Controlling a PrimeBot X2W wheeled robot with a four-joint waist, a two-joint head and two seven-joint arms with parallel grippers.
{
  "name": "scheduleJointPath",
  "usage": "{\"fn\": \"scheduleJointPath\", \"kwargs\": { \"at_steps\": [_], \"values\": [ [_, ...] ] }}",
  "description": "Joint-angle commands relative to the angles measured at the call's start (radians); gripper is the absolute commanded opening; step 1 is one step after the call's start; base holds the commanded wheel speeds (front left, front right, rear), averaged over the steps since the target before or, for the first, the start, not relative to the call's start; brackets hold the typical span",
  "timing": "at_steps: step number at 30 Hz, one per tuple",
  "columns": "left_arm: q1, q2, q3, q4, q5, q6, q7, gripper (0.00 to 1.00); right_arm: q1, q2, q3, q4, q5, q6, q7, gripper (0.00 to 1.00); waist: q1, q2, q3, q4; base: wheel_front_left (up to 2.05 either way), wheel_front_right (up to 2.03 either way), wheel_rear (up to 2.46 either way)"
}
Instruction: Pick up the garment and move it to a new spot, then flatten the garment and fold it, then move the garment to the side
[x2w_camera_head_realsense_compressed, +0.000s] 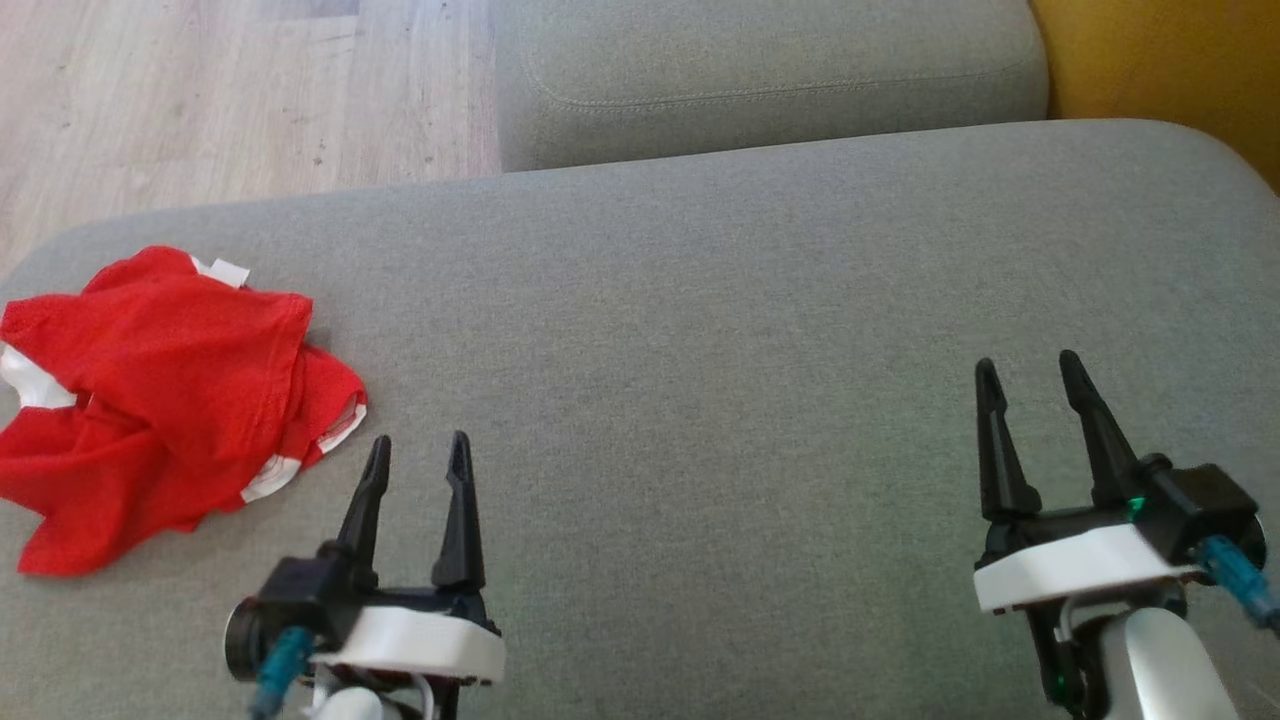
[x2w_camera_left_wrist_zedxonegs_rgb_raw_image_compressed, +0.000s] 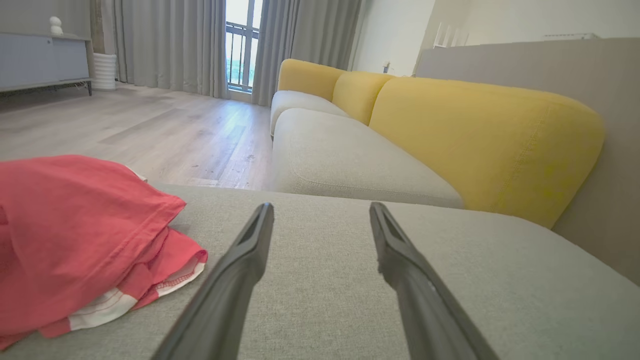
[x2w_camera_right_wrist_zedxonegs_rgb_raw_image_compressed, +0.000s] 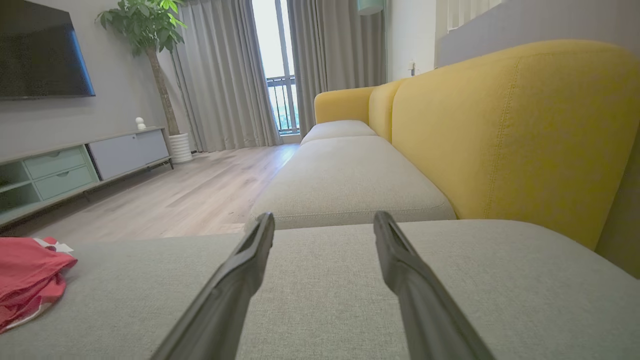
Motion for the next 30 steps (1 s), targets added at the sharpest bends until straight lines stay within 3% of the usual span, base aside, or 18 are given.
{"fn": "scheduleJointPath", "kwargs": {
  "at_steps": [1,9,13,22,30],
  "values": [
    [-0.056,0.014,0.008,-0.032,0.04,0.016,-0.015,1.0,-0.03,-0.008,0.023,-0.043,-0.039,-0.001,-0.017,1.0,-0.0001,0.0,0.0,-0.001,0.0,0.0,0.0],
    [-0.063,0.027,-0.034,-0.045,0.09,0.06,-0.038,1.0,-0.03,-0.008,0.043,-0.046,-0.052,-0.001,-0.04,1.0,-0.0001,0.0,0.001,-0.005,0.0,0.0,0.0],
    [-0.042,-0.002,0.0,-0.054,0.037,0.029,-0.05,1.0,-0.023,-0.008,0.059,-0.04,0.004,-0.001,-0.052,1.0,-0.0001,0.0,-0.001,-0.008,0.0,0.0,0.0],
    [0.0,-0.033,0.069,-0.061,0.063,-0.057,-0.08,1.0,0.001,-0.009,0.081,-0.023,0.091,-0.001,-0.081,1.0,-0.0001,0.0,-0.008,-0.012,0.0,0.0,0.0],
    [-0.002,-0.035,0.041,-0.061,0.134,-0.059,-0.102,1.0,-0.002,-0.009,0.102,-0.014,0.044,-0.001,-0.103,1.0,-0.0001,0.0,-0.007,-0.019,0.0,0.0,0.0]
  ]
}}
